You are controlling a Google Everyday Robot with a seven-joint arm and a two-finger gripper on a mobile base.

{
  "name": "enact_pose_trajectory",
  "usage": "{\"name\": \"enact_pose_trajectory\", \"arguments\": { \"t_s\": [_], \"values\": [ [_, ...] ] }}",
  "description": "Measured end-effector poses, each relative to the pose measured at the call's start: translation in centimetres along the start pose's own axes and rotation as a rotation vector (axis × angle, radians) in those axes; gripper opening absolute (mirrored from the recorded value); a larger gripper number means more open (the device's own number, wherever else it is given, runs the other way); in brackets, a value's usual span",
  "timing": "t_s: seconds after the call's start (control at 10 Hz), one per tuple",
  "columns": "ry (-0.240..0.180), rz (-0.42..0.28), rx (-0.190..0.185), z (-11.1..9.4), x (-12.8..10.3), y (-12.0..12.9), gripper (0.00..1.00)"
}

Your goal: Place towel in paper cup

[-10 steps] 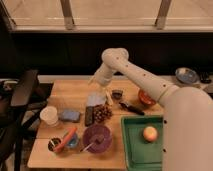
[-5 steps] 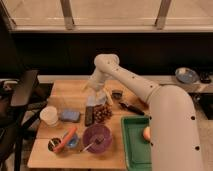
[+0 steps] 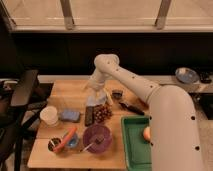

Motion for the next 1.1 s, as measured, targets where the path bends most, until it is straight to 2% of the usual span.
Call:
{"name": "enact_pose_trajectory", "arguments": {
  "t_s": [0.4,0.6,1.1],
  "values": [
    [-0.045,0.005,0.007,4.2,0.7,1.8,0.61],
    [-0.049,0.012,0.012,4.5,0.9,2.2,0.61],
    [-0.008,0.054,-0.009,4.4,2.0,3.1,0.61]
  ]
}}
